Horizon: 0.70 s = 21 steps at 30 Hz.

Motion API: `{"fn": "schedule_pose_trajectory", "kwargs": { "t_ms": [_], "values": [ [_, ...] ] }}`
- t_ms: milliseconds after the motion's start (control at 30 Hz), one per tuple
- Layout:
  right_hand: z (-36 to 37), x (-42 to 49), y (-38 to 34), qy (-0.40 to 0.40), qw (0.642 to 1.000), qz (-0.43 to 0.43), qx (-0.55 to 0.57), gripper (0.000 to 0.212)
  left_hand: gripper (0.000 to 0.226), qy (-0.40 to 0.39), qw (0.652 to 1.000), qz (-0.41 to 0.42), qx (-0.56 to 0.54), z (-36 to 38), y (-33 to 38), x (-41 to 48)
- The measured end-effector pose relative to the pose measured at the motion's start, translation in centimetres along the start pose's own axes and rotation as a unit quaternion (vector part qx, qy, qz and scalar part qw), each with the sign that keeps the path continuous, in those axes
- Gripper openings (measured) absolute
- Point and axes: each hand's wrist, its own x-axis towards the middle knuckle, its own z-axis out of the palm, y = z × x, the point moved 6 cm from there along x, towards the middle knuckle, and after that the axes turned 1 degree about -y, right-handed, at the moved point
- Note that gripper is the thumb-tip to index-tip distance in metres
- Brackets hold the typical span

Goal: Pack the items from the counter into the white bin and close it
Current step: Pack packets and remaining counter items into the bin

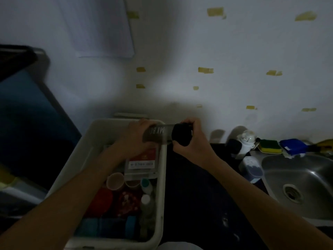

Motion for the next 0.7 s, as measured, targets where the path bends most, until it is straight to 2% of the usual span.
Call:
{"fn": "schedule_pose_trajectory", "kwargs": {
  "t_ms": [133,200,367,600,700],
  "values": [
    [4.3,0.1,0.0,-0.083,0.996,0.032,0.013,0.06,0.053,-0.056,0.997,-0.054,0.014,-0.9,-3.6,-3.3],
    [7.0,0.1,-0.3,-0.14,0.989,0.038,-0.013,0.061,0.047,-0.082,0.993,-0.087,-0.017,-1.0,-6.1,-5.7],
    [12.9,-0.9,-0.2,-0.24,0.966,0.056,-0.083,0.069,0.06,-0.106,0.986,-0.119,-0.043,-0.9,-9.8,-10.7],
    [19.3,-3.1,0.5,-0.349,0.909,0.061,-0.222,0.079,0.056,-0.15,0.972,-0.178,-0.036,0.9,-13.1,-16.1],
    [21.0,-4.0,1.0,-0.378,0.891,0.07,-0.242,0.08,0.059,-0.179,0.963,-0.199,-0.032,2.1,-14.2,-17.6]
  ]
}}
